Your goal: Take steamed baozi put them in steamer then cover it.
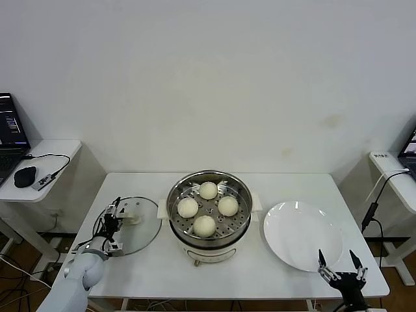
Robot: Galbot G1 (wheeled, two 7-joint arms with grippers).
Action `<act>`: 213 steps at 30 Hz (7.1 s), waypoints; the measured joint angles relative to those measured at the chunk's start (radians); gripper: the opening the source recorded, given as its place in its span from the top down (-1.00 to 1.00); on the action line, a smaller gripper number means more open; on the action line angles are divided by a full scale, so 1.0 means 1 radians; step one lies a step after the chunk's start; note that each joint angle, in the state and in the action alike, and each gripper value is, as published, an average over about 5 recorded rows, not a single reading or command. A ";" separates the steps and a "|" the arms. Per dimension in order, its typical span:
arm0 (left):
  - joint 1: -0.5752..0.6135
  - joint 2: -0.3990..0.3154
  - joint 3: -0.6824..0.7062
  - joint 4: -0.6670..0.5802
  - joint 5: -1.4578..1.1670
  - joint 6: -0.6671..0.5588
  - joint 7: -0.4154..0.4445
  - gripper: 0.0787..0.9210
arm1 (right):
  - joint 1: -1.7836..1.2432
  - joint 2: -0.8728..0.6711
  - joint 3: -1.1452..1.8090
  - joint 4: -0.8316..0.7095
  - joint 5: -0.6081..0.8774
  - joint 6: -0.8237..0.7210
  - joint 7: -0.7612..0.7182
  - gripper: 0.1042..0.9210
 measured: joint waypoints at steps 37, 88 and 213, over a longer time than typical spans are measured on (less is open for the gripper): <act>0.287 0.073 -0.248 -0.413 0.008 0.041 -0.017 0.83 | -0.024 -0.022 -0.064 0.063 -0.018 0.030 0.017 -0.76; 0.015 -0.203 0.330 -0.768 0.346 0.472 0.464 0.83 | -0.025 0.002 -0.163 0.014 -0.276 0.101 0.034 -0.76; 0.936 -0.375 -0.204 -0.868 -1.061 -0.201 -0.043 -0.77 | -0.133 -0.201 -0.339 -0.016 -0.090 0.180 0.112 -0.76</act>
